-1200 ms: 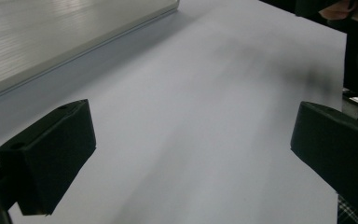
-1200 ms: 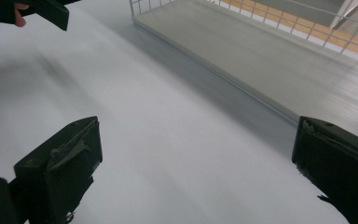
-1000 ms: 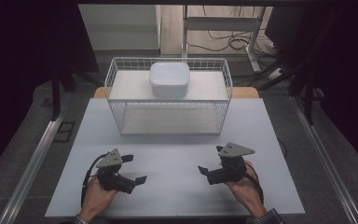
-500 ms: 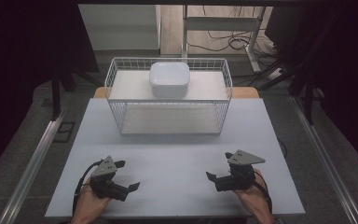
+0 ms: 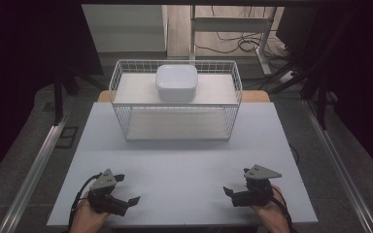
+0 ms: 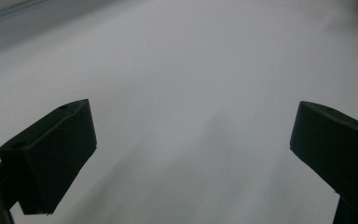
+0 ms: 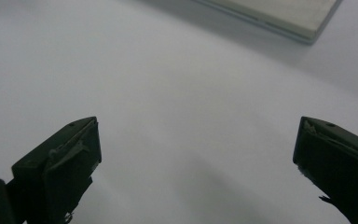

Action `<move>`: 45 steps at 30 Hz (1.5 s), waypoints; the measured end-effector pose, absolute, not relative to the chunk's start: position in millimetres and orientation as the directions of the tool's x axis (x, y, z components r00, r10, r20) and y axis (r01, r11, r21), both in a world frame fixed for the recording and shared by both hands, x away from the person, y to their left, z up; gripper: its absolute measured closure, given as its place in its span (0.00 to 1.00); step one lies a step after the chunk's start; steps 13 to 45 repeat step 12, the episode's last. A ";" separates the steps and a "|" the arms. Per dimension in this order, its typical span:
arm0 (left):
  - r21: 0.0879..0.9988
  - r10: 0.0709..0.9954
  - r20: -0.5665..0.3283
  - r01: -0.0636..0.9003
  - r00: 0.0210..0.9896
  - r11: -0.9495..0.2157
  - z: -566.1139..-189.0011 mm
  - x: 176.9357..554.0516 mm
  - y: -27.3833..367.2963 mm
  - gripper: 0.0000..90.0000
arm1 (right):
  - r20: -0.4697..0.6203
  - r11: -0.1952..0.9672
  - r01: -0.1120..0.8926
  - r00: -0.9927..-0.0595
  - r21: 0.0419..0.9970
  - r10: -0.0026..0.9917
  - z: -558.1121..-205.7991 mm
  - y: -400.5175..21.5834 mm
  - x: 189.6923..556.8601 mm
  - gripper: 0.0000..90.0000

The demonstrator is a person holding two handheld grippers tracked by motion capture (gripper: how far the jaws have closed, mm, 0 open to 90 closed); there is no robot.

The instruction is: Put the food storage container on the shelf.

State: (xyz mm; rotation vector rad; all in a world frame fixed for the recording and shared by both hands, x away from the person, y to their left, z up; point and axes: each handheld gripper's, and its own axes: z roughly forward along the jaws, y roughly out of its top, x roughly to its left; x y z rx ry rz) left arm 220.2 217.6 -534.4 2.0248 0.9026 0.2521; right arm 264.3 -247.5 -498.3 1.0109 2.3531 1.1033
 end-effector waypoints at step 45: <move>0.750 0.694 -0.176 0.552 0.699 -0.366 -543.1 222.4 222.2 0.01 | -0.029 0.503 0.523 -0.673 0.688 0.739 -515.6 -253.5 259.3 0.00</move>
